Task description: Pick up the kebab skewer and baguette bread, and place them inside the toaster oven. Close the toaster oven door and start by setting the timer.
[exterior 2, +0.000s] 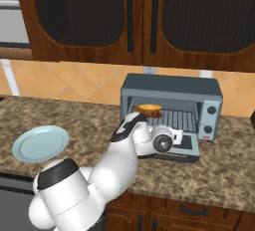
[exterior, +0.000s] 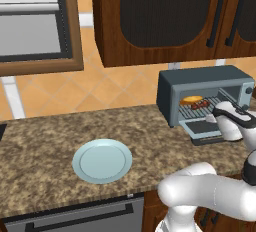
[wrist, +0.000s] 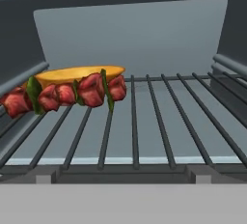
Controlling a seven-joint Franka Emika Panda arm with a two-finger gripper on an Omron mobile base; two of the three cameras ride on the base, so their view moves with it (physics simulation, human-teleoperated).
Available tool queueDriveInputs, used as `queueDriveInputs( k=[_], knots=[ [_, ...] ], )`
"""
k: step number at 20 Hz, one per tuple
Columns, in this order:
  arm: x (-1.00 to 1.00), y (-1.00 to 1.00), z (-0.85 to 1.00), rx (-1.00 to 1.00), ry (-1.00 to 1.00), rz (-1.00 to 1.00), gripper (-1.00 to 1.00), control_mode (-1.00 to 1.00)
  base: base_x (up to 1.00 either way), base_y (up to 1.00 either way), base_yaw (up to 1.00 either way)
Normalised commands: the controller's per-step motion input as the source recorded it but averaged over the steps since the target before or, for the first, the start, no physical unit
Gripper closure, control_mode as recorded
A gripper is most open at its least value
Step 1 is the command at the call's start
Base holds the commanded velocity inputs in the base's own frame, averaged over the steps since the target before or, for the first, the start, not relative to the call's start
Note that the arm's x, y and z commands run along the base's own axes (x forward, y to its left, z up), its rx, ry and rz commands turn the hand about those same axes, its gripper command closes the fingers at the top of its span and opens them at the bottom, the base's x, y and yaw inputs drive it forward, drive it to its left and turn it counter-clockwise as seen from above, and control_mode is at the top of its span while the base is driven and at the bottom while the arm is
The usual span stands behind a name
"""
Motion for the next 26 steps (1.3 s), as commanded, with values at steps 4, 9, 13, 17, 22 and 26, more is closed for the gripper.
queueDriveInputs(
  k=[4, 9, 13, 17, 22, 26],
  knots=[
    [0.28, 0.0, 0.0, 0.0, 0.0, 0.0, -1.0, -1.0, 0.0, 0.0, 0.0],
    [0.26, 0.0, 0.0, 0.0, 0.0, 0.0, -1.0, -1.0, 0.0, 0.0, 0.0],
    [0.25, 0.0, 0.0, 0.0, 0.0, 0.0, -1.0, -1.0, 0.0, 0.0, 0.0],
    [0.24, 0.0, 0.0, 0.0, 0.0, 0.0, -1.0, -1.0, 0.0, 0.0, 0.0],
    [0.22, 0.0, 0.0, 0.0, 0.0, 0.0, -1.0, -1.0, 0.0, 0.0, 0.0],
    [0.21, 0.0, 0.0, 0.0, 0.0, 0.0, -1.0, -1.0, 0.0, 0.0, 0.0]
  ],
)
